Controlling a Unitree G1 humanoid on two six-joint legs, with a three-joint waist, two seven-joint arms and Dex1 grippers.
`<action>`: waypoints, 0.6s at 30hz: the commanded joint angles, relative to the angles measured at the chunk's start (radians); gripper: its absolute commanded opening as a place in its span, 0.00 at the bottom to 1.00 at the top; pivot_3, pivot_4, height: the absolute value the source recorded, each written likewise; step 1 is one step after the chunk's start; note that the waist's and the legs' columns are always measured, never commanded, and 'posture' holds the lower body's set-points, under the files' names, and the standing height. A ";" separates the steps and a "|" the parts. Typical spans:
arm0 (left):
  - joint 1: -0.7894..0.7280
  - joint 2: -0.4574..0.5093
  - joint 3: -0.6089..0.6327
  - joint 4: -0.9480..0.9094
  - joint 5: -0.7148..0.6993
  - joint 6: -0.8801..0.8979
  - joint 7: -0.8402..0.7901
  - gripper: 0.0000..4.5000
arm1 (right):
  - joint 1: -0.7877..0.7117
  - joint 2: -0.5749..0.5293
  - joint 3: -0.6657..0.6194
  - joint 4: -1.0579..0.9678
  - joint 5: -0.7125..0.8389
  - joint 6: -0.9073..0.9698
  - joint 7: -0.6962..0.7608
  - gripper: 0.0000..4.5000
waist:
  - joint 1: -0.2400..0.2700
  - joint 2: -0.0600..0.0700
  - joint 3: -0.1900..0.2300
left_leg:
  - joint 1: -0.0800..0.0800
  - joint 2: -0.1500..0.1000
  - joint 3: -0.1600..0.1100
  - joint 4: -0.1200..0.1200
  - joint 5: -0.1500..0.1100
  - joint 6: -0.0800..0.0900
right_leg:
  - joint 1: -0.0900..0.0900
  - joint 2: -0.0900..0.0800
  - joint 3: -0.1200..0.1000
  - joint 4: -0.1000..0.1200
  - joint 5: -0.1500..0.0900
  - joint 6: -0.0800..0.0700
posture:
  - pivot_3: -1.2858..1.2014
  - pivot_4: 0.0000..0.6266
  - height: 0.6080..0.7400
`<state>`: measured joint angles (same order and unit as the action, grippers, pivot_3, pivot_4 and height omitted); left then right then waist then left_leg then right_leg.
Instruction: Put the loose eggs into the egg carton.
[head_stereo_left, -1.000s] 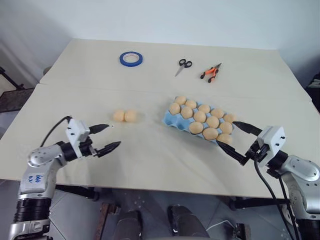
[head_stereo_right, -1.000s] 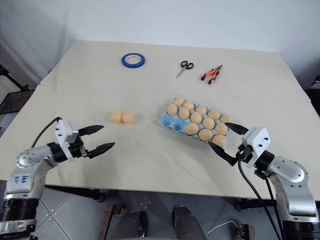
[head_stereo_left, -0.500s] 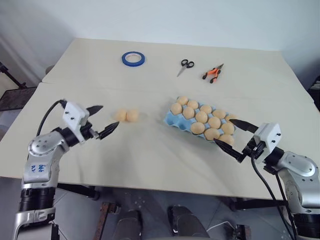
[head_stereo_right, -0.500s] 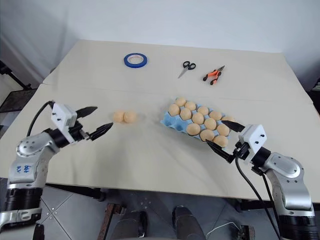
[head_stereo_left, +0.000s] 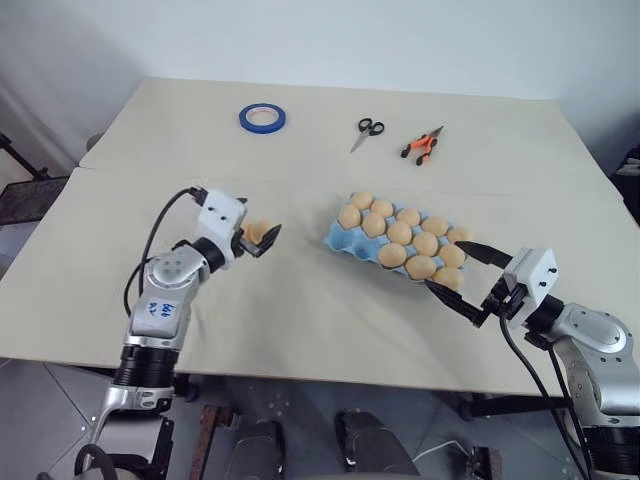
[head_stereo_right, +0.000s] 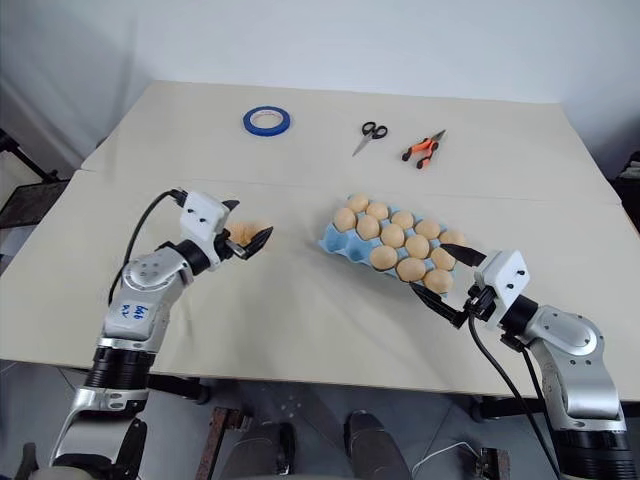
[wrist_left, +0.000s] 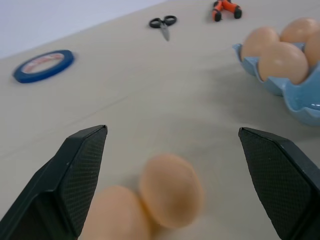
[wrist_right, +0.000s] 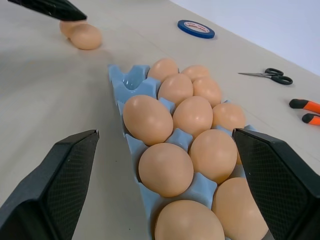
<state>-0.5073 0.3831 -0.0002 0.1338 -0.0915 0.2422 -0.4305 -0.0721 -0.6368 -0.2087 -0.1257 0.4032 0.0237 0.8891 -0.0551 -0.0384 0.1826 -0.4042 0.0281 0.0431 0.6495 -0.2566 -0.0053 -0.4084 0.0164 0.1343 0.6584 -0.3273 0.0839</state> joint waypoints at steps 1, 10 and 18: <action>-0.046 -0.022 -0.024 0.026 0.033 -0.034 0.018 0.99 | -0.005 -0.011 -0.018 -0.023 0.008 -0.010 0.002 1.00 | 0.001 0.000 0.000 | 0.000 0.000 0.000 0.000 0.000 0.000 | 0.000 0.000 0.000 0.000 0.000 0.000 | 0.52 0.24 1.00; -0.083 -0.065 -0.054 0.098 0.076 0.008 0.044 0.99 | 0.012 -0.012 -0.025 -0.038 0.010 -0.009 -0.002 1.00 | 0.000 0.000 0.000 | 0.000 0.000 0.000 0.000 0.000 0.000 | 0.000 0.000 0.000 0.000 0.000 0.000 | 0.52 0.24 1.00; -0.078 -0.075 -0.058 0.084 0.084 0.084 0.067 0.99 | 0.028 -0.012 -0.031 -0.051 0.012 -0.006 -0.013 1.00 | 0.000 0.000 0.000 | 0.000 0.000 0.000 0.000 0.000 0.000 | 0.000 0.000 0.000 0.001 0.000 0.000 | 0.52 0.24 1.00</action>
<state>-0.5837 0.3146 -0.0554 0.2402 -0.0150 0.2966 -0.3684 -0.0493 -0.6369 -0.2067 -0.1404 0.4034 0.0242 0.8806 -0.0548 -0.0384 0.1826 -0.4038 0.0278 0.0432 0.6497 -0.2566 -0.0053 -0.4081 0.0167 0.1347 0.6591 -0.3271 0.0842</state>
